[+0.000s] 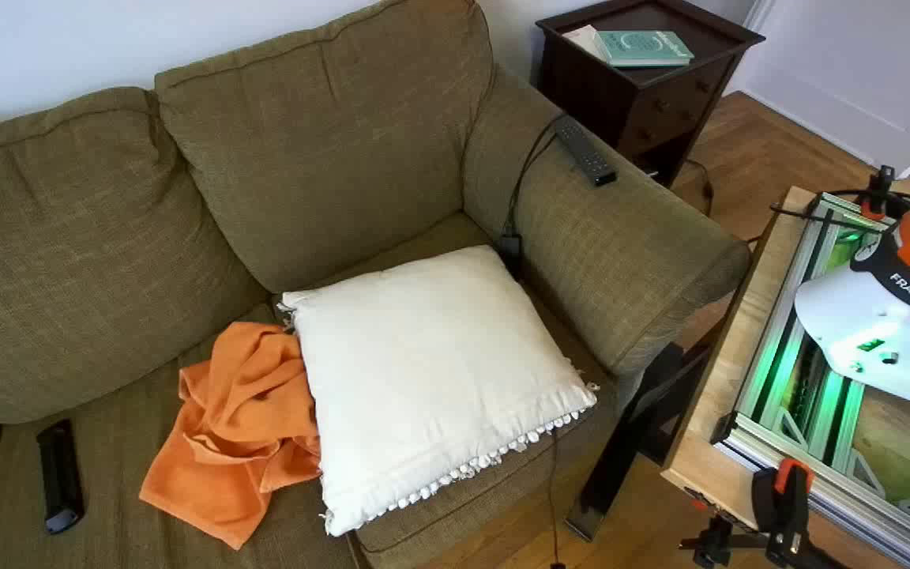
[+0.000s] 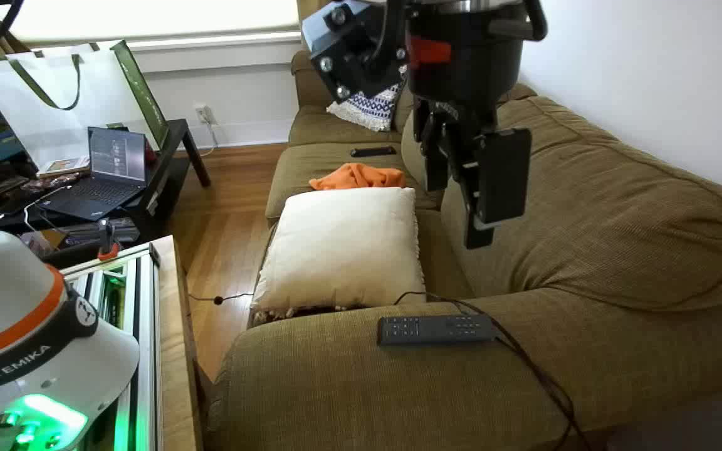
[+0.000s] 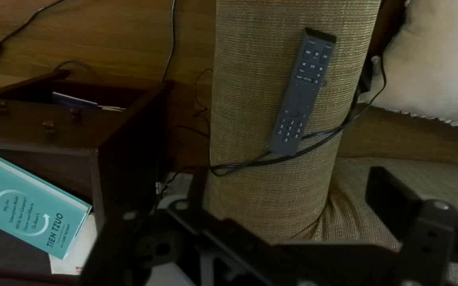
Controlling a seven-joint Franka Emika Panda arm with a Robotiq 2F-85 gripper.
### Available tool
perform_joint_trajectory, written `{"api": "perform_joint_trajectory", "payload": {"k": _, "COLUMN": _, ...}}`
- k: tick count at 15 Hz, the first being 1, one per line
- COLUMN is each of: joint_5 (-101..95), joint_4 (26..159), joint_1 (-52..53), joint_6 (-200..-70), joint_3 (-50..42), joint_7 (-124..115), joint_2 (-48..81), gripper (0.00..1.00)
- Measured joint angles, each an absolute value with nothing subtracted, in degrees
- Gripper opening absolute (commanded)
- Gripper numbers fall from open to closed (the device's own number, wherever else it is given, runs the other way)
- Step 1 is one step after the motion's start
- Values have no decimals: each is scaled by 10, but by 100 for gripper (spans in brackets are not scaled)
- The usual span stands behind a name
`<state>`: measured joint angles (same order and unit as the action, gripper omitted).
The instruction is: Put the white and blue pillow in an upright position against the couch backrest
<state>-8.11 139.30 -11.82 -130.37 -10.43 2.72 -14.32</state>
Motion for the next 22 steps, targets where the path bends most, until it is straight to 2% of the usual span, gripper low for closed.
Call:
{"api": "perform_joint_trajectory", "payload": {"k": 14, "joint_5": -84, "joint_4": 1393, "joint_1": -118, "joint_6": -1304, "joint_3": -100, "joint_7": 19, "joint_2": -143, "gripper": 100}}
{"api": "perform_joint_trajectory", "payload": {"k": 17, "joint_5": -121, "joint_4": 1393, "joint_1": -114, "joint_6": -1303, "joint_3": -60, "joint_7": -59, "joint_2": -140, "gripper": 100}}
{"api": "perform_joint_trajectory", "payload": {"k": 22, "joint_5": -213, "joint_4": 1395, "joint_1": -108, "joint_6": -1280, "joint_3": 64, "joint_7": -281, "joint_2": -127, "gripper": 100}}
